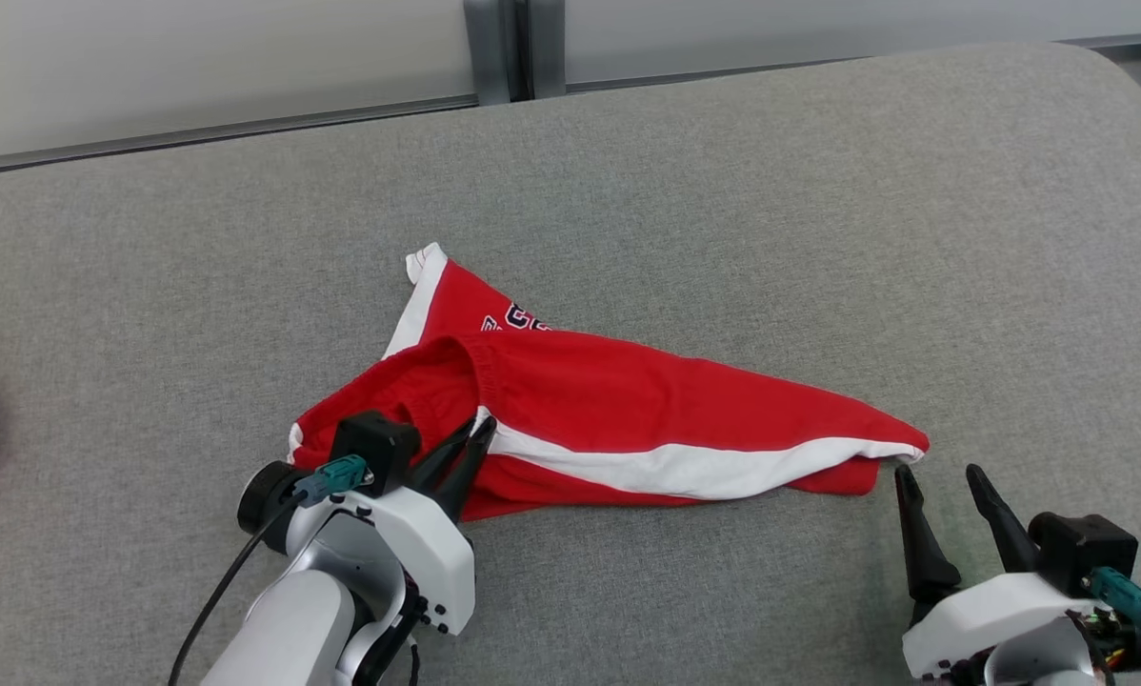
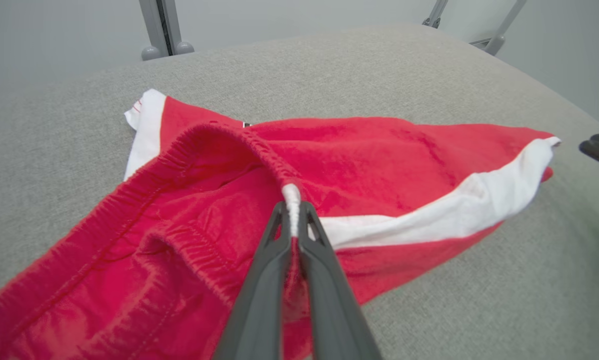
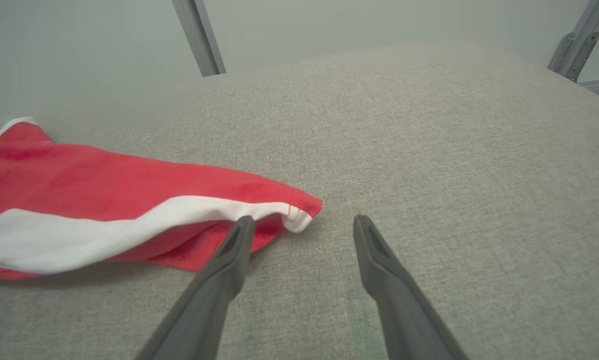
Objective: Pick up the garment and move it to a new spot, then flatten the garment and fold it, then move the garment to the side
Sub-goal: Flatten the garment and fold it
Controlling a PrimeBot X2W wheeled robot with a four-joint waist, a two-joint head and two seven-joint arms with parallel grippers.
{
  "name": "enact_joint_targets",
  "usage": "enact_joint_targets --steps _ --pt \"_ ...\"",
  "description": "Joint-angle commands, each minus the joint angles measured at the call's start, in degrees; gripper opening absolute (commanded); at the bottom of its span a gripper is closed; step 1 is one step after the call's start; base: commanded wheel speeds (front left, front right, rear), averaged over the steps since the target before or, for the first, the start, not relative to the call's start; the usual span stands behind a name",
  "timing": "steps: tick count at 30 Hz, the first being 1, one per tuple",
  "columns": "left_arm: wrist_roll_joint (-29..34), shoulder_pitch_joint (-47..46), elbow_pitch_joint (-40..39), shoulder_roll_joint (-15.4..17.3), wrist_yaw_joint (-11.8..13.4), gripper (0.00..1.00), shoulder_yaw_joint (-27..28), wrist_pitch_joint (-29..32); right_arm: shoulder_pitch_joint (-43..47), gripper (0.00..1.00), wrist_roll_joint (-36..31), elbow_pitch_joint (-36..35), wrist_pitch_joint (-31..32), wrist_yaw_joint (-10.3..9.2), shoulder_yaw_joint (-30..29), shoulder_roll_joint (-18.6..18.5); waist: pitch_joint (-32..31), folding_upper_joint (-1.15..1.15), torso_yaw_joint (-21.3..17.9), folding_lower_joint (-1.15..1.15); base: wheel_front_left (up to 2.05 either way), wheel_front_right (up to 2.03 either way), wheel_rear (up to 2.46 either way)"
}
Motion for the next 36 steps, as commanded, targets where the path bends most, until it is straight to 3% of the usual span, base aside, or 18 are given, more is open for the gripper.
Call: enact_joint_targets --steps 1,10,11,25,31,36 --pt "-0.1 -1.5 -0.3 0.2 0.1 0.0 0.0 -0.2 -1.8 1.0 0.3 1.0 -0.3 0.0 0.0 -0.1 0.7 0.0 0.1 0.0 0.0 0.0 0.0" --pt "0.4 -4.0 0.0 0.4 -0.2 0.0 -0.9 -1.4 -7.8 1.0 -0.3 8.5 -1.8 0.0 0.3 -0.1 3.3 0.0 1.6 0.0 0.0 0.0 0.0" --pt "0.4 -4.1 -0.2 0.4 -0.2 0.0 -0.8 -2.0 -8.4 0.03 -0.5 8.8 -2.6 0.0 0.1 -0.2 3.5 0.0 1.8 0.0 0.0 0.0 0.0" --pt "0.3 -4.2 -2.3 1.0 1.0 0.0 -0.3 -5.3 -8.8 0.0 0.5 5.0 -4.3 0.0 -0.8 -0.2 2.7 0.0 1.0 0.0 0.0 0.0 0.0" --pt "0.9 -5.2 -7.6 1.1 2.8 0.0 1.7 -10.2 -10.3 0.0 -0.2 -3.3 -6.7 0.0 -0.8 -1.4 1.3 0.0 1.0 0.0 0.0 0.0 0.0" --pt "1.9 -7.6 -16.5 1.5 4.8 0.0 3.9 -12.4 -13.4 0.0 -1.2 -13.9 -6.5 0.0 -1.7 -3.2 0.2 0.0 1.7 0.0 0.0 0.0 0.0"
